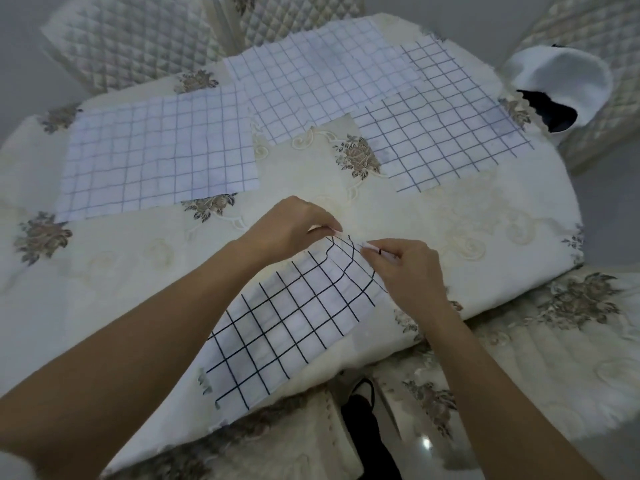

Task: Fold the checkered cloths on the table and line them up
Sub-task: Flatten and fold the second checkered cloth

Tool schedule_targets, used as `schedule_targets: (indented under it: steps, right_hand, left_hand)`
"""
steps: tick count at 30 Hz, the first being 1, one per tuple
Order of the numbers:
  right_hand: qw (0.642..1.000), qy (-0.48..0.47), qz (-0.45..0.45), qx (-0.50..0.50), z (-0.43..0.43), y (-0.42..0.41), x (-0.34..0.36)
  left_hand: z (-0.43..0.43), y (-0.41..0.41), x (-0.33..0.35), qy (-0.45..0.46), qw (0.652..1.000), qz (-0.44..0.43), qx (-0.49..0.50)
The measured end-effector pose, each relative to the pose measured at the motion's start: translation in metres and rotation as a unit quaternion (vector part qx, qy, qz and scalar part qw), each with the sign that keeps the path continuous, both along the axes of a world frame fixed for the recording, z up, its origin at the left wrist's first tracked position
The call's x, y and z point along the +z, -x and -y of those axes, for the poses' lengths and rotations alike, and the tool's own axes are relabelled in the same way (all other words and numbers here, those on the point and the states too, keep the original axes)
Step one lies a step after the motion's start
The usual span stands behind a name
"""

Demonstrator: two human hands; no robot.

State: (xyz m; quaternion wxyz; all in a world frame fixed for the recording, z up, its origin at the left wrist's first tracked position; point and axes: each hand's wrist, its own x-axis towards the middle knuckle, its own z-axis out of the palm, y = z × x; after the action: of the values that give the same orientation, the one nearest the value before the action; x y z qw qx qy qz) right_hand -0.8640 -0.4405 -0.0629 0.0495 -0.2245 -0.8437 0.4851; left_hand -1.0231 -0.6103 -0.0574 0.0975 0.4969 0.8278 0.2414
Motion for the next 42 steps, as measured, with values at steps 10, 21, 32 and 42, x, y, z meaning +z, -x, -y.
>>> schedule_targets:
  steps: [10, 21, 32, 42]
  right_hand:
    - [0.979, -0.139, -0.124, 0.087, 0.131, -0.042, -0.011]
    - [0.901, -0.267, -0.043, 0.339, 0.203, -0.069, -0.069]
    - [0.863, -0.3, -0.055, 0.402, 0.204, -0.08, -0.096]
    - [0.834, -0.356, -0.011, 0.422, 0.207, -0.089, -0.106]
  left_hand:
    - [0.152, -0.039, 0.005, -0.089, 0.995, -0.042, 0.024]
    - [0.269, -0.101, -0.076, -0.065, 0.995, -0.069, 0.027]
    - [0.3, -0.14, -0.112, -0.024, 0.988, -0.138, 0.061]
    - [0.318, -0.183, -0.12, 0.099, 0.984, -0.146, -0.003]
